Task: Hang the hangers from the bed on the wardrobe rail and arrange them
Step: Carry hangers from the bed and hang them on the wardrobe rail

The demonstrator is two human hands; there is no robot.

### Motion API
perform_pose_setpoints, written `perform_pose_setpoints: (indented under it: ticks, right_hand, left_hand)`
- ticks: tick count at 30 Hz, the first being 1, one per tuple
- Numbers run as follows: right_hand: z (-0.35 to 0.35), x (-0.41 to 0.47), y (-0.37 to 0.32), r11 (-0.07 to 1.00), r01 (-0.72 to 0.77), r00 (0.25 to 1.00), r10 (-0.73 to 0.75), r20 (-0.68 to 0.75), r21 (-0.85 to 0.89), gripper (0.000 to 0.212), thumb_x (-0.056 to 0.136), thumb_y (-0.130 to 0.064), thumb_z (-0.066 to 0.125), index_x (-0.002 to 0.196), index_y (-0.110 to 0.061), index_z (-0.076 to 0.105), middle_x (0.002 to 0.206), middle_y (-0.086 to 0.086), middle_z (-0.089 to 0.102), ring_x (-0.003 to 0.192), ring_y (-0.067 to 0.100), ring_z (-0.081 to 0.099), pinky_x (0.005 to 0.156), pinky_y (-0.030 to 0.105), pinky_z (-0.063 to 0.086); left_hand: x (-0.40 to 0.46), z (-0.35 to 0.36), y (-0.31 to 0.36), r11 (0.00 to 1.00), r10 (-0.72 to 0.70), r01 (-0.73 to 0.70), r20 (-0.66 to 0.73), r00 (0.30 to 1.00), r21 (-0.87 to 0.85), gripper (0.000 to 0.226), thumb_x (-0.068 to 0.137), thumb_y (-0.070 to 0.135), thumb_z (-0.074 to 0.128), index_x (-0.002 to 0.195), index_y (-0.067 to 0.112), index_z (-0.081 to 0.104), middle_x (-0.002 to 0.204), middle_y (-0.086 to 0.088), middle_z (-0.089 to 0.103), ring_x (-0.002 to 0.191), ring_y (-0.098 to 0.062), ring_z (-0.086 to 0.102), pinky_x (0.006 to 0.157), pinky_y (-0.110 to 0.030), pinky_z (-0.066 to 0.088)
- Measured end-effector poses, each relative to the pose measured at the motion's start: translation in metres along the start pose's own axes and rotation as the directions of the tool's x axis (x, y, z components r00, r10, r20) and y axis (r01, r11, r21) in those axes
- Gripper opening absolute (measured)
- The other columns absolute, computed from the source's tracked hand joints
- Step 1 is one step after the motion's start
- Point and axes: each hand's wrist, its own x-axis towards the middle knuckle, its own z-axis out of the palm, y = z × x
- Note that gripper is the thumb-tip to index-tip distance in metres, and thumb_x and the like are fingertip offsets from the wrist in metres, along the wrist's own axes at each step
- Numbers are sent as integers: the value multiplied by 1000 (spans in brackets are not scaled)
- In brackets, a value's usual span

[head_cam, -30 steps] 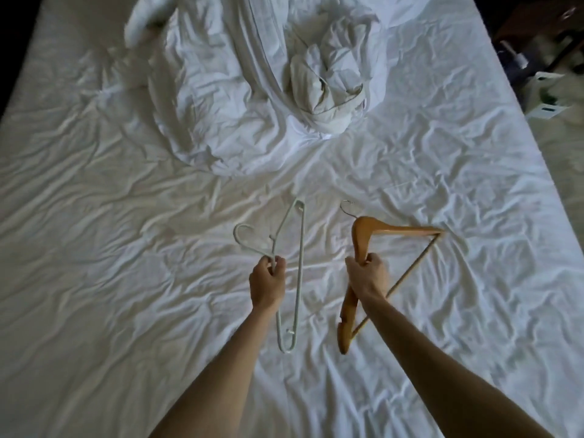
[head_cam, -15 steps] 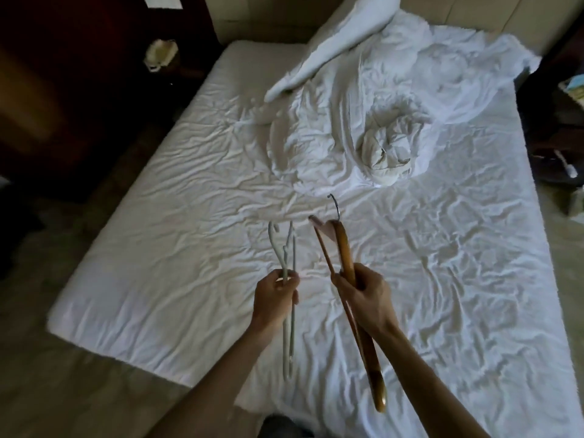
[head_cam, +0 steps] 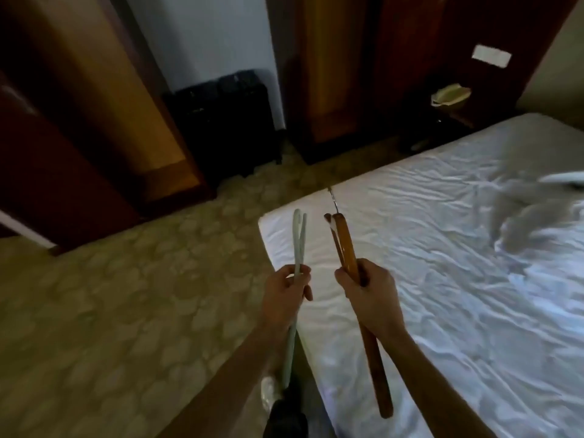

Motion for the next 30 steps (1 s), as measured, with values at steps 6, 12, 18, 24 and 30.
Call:
perform_pose_setpoints:
  ticks: [6,12,18,24,30]
  right_hand:
    - [162,63,-109,991,136,969,-134,209,6,17,93,-31,67,79,-22,64,64,-6,63,55,6,58,54,14,42]
    - [322,116,-215,978,198,922,-208,325,66,20,92,-36,67,81,-19,66,63,2,59,55,9,56,56,25,51]
    - [444,171,-314,962,255,866,-273,418,99,18,91,-35,66,80,-20,67,62,-2,59,54,11,54,53,24,45]
    - [545,260,-389,939,319,834,-343,433,130,22,89,-29,68,77,-10,68,61,-1,61,48,4,54,43,11,41]
    - [643,384,-460,912,344,789,-410,458,225,17,91,-29,67,78,-18,66,61,-4,60,51,3,56,54,17,45]
  left_hand:
    - [77,-164,13,991,19,-51,-255,967,-121,27,99,27,62,77,13,69,54,7,59,49,-6,55,50,-20,45]
    - [160,-330,54,987,86,-133,-399,913,-91,26,97,17,61,74,8,69,55,1,60,46,-4,52,48,-17,41]
    - [239,-469,95,978,97,-173,-483,870,-115,14,94,9,60,82,8,66,54,1,51,44,-7,44,42,-18,34]
    - [344,-568,130,977,131,-200,-516,847,-81,16,95,11,61,81,11,68,53,2,53,46,-10,45,47,-23,37]
    - [488,-653,174,970,166,-236,-546,821,-60,20,97,19,59,93,2,70,62,1,55,55,-11,49,58,-27,43]
